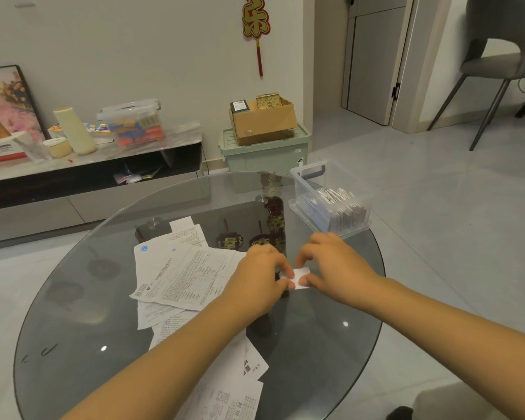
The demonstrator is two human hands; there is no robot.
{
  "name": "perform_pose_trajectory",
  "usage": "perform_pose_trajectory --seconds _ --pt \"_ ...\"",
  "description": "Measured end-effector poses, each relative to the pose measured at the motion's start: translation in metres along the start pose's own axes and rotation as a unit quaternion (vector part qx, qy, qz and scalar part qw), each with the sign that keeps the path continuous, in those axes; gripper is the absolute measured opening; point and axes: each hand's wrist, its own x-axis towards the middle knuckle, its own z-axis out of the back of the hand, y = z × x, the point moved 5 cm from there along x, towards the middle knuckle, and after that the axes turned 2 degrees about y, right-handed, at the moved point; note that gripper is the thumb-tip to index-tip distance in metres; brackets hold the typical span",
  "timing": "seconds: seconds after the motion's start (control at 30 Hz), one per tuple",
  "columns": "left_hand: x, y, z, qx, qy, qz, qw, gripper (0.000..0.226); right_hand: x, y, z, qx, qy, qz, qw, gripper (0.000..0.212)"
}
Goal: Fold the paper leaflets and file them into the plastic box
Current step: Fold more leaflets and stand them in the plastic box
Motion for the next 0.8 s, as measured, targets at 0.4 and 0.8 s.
perform_pose_trajectory --seconds 0.4,0.8 --pt "-0.004 -0.015 0.009 0.154 -0.005 -0.135 0.979 0.029 -0.01 0.006 0.004 -0.121 0.022 0.112 0.986 0.032" --pt "0.002 -0.024 0.049 -0.098 -0.117 -0.035 0.988 0.011 -0.007 0.001 0.044 0.156 -0.027 0.02 0.987 0.027"
